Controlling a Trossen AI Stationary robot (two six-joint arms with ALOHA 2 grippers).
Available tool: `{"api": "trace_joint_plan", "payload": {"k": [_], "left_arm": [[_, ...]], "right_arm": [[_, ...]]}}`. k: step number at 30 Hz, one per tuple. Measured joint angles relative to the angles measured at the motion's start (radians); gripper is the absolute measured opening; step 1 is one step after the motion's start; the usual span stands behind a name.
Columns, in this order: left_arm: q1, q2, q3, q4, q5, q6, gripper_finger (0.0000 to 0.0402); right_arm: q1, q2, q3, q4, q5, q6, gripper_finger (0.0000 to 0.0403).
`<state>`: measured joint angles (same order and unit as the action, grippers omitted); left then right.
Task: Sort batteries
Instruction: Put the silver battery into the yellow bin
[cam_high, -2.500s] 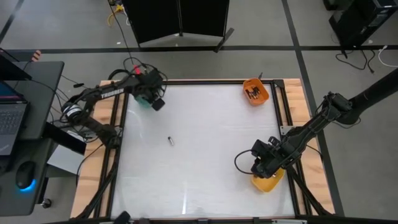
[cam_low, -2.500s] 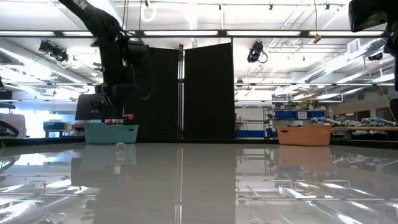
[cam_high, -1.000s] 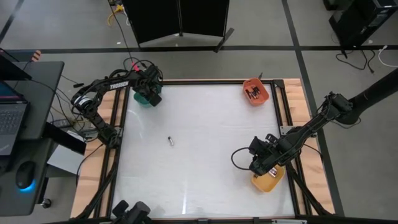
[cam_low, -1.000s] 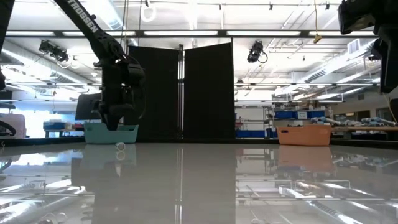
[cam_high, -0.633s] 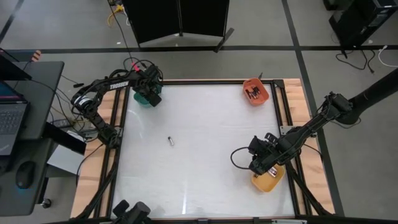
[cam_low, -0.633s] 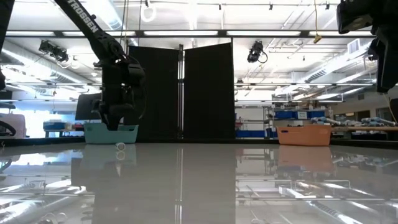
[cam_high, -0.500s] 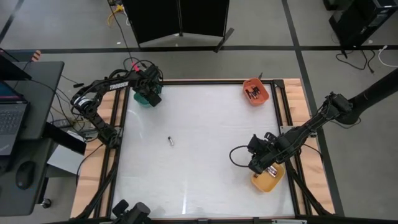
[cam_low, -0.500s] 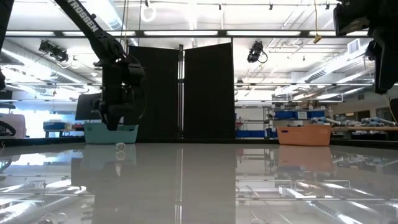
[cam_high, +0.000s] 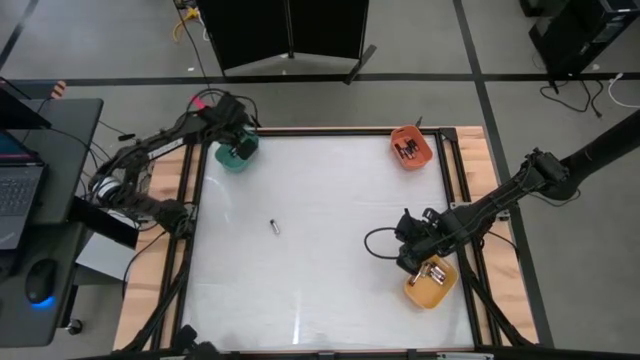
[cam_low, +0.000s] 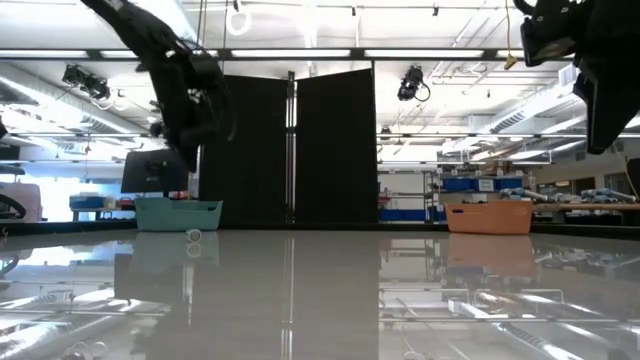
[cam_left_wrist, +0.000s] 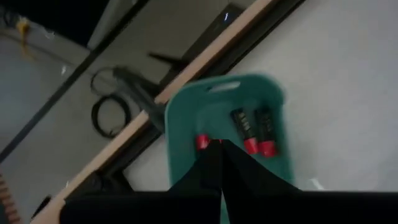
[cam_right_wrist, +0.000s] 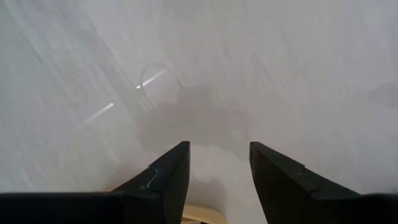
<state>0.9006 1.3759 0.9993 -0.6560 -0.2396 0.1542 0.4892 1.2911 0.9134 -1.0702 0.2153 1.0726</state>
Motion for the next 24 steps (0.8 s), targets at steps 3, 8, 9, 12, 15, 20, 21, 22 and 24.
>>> {"api": "trace_joint_plan", "payload": {"k": [3,8,9,12,15,20,21,22,24], "left_arm": [[-0.030,-0.057,0.000,0.000,0.029,0.000,0.0007],[-0.131,-0.144,0.000,-0.001,0.077,0.035,0.0004],[-0.158,-0.159,0.000,-0.006,0.086,0.048,0.0004],[-0.243,-0.201,0.000,-0.022,0.129,0.061,0.0003],[-0.341,-0.227,0.000,-0.039,0.153,0.066,0.0002],[-0.503,-0.236,-0.002,-0.081,0.161,0.092,0.0002],[-0.533,-0.236,-0.006,-0.083,0.160,0.101,0.0002],[-0.562,-0.237,-0.015,-0.080,0.162,0.106,0.0002],[-0.611,-0.237,-0.039,-0.076,0.183,0.106,0.0002]], "right_arm": [[-0.012,0.000,0.000,0.001,0.000,-0.007,0.0174],[-0.035,0.000,0.000,0.039,0.079,-0.107,0.0146],[-0.043,0.000,0.000,0.059,0.101,-0.137,0.0135],[-0.077,0.000,0.000,0.143,0.163,-0.239,0.0092],[-0.112,0.000,-0.001,0.276,0.216,-0.365,0.0034],[-0.162,-0.001,-0.066,0.661,0.206,-0.604,0.0017],[-0.169,-0.001,-0.086,0.746,0.195,-0.637,0.0017],[-0.174,-0.001,-0.108,0.820,0.182,-0.668,0.0015],[-0.179,-0.001,-0.146,0.926,0.179,-0.712,0.0009]]}}
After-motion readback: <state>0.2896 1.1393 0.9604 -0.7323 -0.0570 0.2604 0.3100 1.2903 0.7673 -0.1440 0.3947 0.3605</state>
